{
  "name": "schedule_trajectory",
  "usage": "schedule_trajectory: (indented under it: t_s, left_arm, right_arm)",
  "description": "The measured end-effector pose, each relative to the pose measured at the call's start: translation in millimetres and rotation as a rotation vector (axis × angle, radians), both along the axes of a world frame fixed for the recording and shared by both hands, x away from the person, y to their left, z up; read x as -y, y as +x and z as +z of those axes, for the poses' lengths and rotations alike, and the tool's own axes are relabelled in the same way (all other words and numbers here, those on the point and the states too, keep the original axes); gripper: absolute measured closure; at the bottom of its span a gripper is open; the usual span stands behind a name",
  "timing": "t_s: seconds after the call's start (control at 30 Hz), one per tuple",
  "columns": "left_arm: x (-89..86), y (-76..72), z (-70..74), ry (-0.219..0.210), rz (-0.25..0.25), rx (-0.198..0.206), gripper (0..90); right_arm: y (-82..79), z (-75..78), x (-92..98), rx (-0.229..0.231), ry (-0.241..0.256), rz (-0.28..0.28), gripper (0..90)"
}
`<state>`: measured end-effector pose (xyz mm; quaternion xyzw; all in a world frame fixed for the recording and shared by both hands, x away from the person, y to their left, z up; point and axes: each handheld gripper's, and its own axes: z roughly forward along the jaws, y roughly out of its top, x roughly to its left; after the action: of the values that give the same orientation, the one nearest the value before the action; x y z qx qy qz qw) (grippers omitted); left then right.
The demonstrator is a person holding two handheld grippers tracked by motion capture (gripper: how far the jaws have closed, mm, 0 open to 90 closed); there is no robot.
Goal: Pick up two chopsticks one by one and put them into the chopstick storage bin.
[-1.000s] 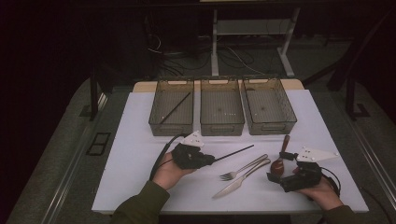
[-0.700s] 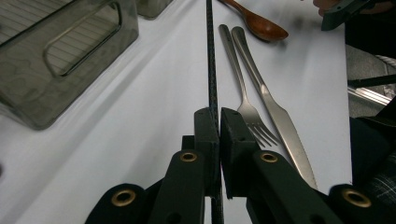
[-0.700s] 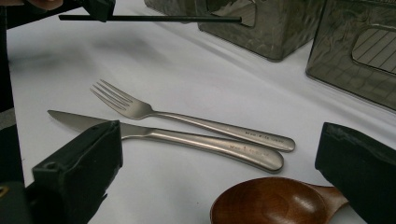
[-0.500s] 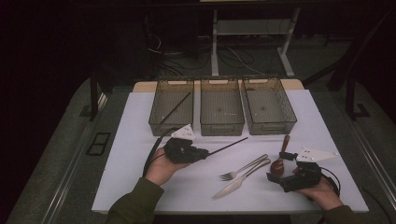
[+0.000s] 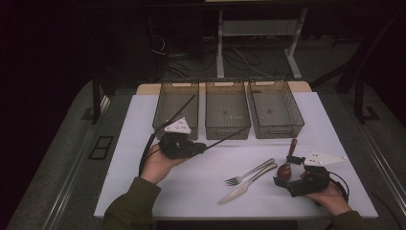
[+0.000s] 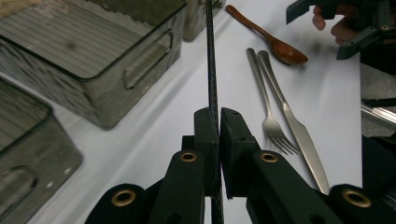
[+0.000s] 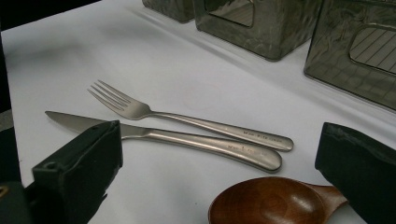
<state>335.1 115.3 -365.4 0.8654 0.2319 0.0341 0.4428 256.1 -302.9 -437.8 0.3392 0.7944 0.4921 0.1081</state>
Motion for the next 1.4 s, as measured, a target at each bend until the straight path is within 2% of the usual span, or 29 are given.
schedule_trajectory:
  t_s: [0.3, 0.37, 0.5, 0.67, 1.23, 1.4]
  left_arm:
    - [-10.4, 14.3, 15.2, 0.003, 0.046, 0.019, 85.4]
    - [-12.1, 18.0, 18.8, 0.006, 0.057, 0.024, 85.4]
    - [-14.4, 25.2, 26.7, 0.011, 0.078, 0.034, 85.4]
    - [-17.7, 35.1, 34.9, 0.019, 0.100, 0.043, 85.4]
    - [-32.4, 76.0, 46.1, 0.033, 0.212, 0.048, 85.4]
    - [-35.6, 88.6, 45.3, 0.060, 0.246, 0.045, 85.4]
  right_arm:
    - [0.0, -0.2, 0.1, -0.004, 0.003, -0.002, 0.3]
    - [0.8, -0.5, 0.3, 0.010, 0.002, 0.000, 0.3]
    - [-0.5, 0.1, 0.2, -0.009, 0.007, -0.002, 0.3]
    - [-0.1, -0.1, 0.4, -0.002, 0.006, -0.002, 0.3]
    - [0.1, 0.1, 0.9, 0.001, 0.008, -0.002, 0.3]
    - [0.0, 0.2, 1.2, 0.001, 0.009, -0.004, 0.3]
